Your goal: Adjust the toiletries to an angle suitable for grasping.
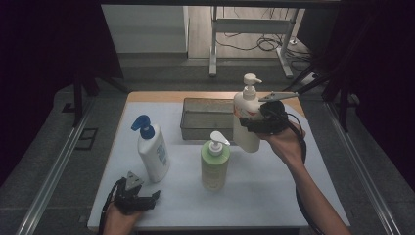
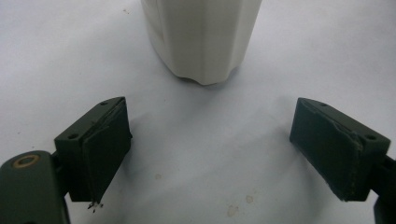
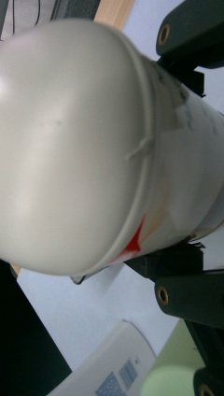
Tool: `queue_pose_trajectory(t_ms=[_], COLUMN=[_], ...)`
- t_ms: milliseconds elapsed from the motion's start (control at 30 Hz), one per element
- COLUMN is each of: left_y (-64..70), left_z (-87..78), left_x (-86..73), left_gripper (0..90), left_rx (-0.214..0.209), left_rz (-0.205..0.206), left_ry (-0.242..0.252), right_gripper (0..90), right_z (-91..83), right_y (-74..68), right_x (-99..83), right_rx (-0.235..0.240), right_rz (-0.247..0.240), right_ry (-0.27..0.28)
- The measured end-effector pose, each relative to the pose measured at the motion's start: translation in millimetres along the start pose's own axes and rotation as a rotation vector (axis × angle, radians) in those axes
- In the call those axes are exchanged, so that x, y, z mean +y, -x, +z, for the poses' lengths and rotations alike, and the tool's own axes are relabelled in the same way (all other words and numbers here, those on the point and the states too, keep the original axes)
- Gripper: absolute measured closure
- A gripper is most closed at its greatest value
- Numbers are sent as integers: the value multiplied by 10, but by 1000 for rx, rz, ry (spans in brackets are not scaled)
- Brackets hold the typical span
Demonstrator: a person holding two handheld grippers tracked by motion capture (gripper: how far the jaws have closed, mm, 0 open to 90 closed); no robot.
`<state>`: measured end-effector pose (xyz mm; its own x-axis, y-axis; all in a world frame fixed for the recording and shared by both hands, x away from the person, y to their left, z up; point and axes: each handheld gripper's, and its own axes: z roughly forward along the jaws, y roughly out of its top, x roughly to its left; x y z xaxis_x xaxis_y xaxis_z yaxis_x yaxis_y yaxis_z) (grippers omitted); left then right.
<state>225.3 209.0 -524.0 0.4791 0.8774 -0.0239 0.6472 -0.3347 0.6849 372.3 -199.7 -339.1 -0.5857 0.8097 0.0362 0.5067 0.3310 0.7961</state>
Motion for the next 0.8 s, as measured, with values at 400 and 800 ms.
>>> queue_pose_trajectory(t_ms=[400, 800], left_y=[-1, -1], left_z=[1, 1], left_x=[0, 1], left_gripper=[122, 121], left_rx=[0, 0], left_rz=[1, 1], left_ry=[-1, -1], right_gripper=[372, 373], right_z=[116, 321], right_y=[-74, -124], right_x=[192, 333], right_rx=[6, 24], right_rz=[-9, -7], right_ry=[9, 13])
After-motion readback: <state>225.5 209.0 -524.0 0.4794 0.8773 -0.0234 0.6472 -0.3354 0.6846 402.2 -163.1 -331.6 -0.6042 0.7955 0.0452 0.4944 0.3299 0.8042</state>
